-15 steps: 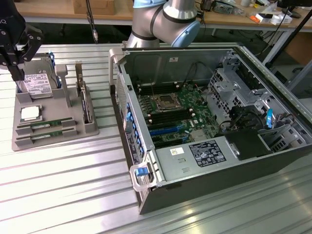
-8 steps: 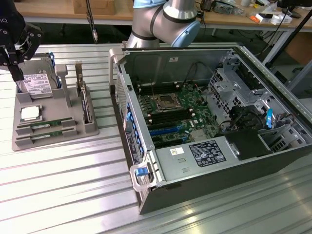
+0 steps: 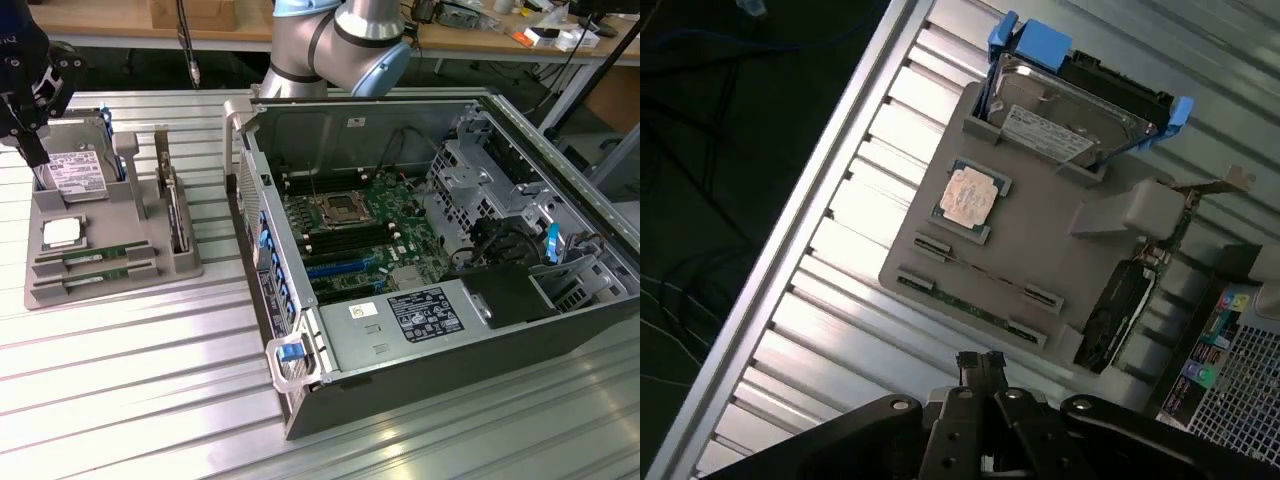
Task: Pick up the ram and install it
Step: 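Pick up the ram and move it above insertion slot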
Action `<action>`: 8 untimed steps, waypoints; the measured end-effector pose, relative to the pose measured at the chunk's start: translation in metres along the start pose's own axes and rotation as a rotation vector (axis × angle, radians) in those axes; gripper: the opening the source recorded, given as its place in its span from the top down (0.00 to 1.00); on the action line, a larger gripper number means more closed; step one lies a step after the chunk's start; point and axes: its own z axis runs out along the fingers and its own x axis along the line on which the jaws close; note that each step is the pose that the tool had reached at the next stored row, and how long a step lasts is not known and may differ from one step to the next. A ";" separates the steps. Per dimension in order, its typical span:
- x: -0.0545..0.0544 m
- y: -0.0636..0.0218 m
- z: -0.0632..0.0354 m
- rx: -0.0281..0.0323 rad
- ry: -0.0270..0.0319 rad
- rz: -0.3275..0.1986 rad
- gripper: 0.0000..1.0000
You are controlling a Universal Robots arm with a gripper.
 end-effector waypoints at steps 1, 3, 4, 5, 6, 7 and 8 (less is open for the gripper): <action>0.000 0.0000 0.0000 -0.0008 0.0014 -0.031 0.89; 0.000 0.0000 0.0000 -0.0031 0.0057 -0.126 0.89; 0.000 0.0000 0.0000 -0.0038 0.0069 -0.154 0.89; 0.000 0.0000 0.0000 -0.0045 0.0082 -0.183 0.89; 0.000 0.0000 0.0000 -0.0054 0.0098 -0.220 0.89; 0.000 0.0000 0.0000 -0.0064 0.0116 -0.262 0.89; 0.000 0.0000 0.0000 -0.0074 0.0135 -0.303 0.89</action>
